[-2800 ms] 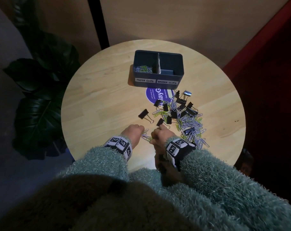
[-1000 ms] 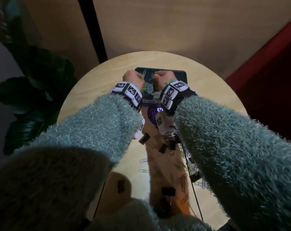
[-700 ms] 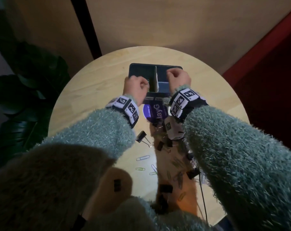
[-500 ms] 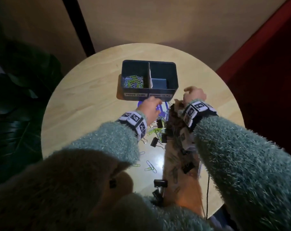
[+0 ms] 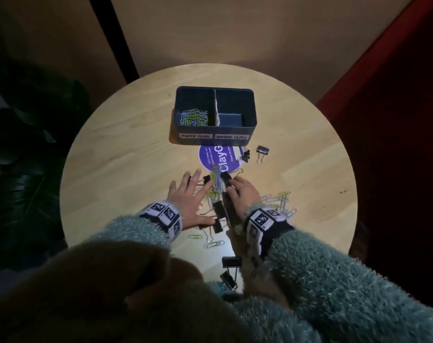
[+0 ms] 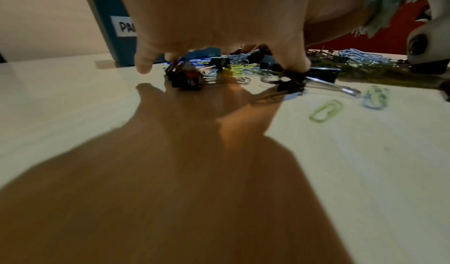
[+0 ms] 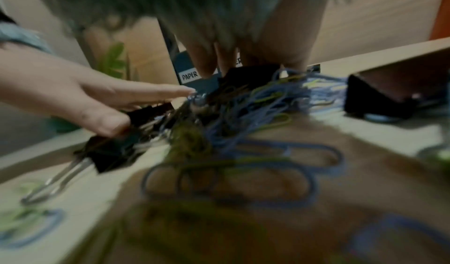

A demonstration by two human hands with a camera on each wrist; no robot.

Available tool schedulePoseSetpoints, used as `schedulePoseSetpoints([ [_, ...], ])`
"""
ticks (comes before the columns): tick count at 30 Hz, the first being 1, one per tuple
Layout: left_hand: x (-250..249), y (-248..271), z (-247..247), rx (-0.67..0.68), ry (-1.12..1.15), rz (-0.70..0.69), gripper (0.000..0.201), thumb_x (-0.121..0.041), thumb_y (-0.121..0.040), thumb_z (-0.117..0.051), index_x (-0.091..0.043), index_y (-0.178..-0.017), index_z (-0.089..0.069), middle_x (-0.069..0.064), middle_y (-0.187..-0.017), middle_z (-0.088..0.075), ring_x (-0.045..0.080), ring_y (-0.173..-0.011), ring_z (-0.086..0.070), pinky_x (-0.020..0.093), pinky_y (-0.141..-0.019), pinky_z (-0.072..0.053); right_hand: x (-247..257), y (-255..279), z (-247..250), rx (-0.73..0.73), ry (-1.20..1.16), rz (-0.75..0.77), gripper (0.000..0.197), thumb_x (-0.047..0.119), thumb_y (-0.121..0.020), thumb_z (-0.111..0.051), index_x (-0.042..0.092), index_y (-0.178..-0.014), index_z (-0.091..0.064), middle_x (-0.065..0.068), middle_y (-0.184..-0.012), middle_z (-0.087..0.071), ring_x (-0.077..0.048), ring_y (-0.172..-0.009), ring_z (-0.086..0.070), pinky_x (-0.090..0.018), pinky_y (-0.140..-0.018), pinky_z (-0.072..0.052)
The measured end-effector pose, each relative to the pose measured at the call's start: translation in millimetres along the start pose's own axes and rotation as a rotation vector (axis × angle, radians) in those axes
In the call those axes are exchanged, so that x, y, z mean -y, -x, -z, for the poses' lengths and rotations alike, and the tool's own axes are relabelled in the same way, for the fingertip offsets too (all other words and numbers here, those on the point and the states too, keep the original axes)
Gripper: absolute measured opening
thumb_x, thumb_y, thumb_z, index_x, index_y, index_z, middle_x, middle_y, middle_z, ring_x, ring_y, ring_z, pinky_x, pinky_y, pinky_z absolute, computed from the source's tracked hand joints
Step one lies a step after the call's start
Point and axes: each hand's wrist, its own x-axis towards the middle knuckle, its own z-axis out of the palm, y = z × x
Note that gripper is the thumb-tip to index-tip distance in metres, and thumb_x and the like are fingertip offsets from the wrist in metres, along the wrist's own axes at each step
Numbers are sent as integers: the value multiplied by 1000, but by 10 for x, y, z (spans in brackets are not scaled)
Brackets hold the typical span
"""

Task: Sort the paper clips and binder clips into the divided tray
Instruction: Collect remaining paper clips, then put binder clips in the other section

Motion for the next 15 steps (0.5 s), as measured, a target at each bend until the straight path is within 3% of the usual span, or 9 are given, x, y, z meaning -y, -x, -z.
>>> schedulePoseSetpoints([
  [3,109,116,-33,-62,40,35,106,-86,-69,-37,-37,-146,19,-2,-149,37,29,-143,22,60,-115,1,71,-53,165,-156,-202,-111,23,22,-93,-52,11,-107,-67,-6,-119,-60,-23,-111,-54,-30,-97,-38],
  [6,127,163,5,-74,60,50,105,-86,-71,-34,-34,-147,18,-6,-144,40,27,-142,25,59,-115,3,-26,-335,380,-226,-141,-262,31,25,-91,-56,15,-120,-59,-10,-132,-50,-27,-120,-48,-41,-106,-38],
  [8,107,151,45,-54,87,59,103,-84,-73,-34,-34,-147,18,-5,-147,38,27,-142,26,58,-116,4,-63,-525,557,-148,-15,-309,49,30,-91,-55,21,-138,-42,-12,-146,-35,-31,-132,-36,-49,-109,-34],
  [11,89,113,85,-2,112,72,103,-82,-73,-38,-37,-146,18,-2,-151,35,29,-142,25,56,-115,3,-65,-763,738,18,120,-293,66,38,-89,-57,28,-146,-25,-11,-156,-13,-35,-141,-17,-54,-113,-23],
  [13,86,86,67,36,114,81,104,-81,-72,-42,-38,-146,18,-1,-153,31,29,-143,23,56,-115,1,-48,-826,726,137,196,-238,65,42,-88,-58,28,-144,-29,-12,-154,-17,-37,-140,-20,-53,-114,-23],
  [15,106,69,45,50,108,101,105,-79,-74,-44,-36,-147,17,0,-155,28,28,-144,22,56,-115,0,-2,-780,633,192,224,-178,54,40,-87,-58,24,-136,-42,-13,-143,-38,-35,-132,-33,-51,-111,-29],
])
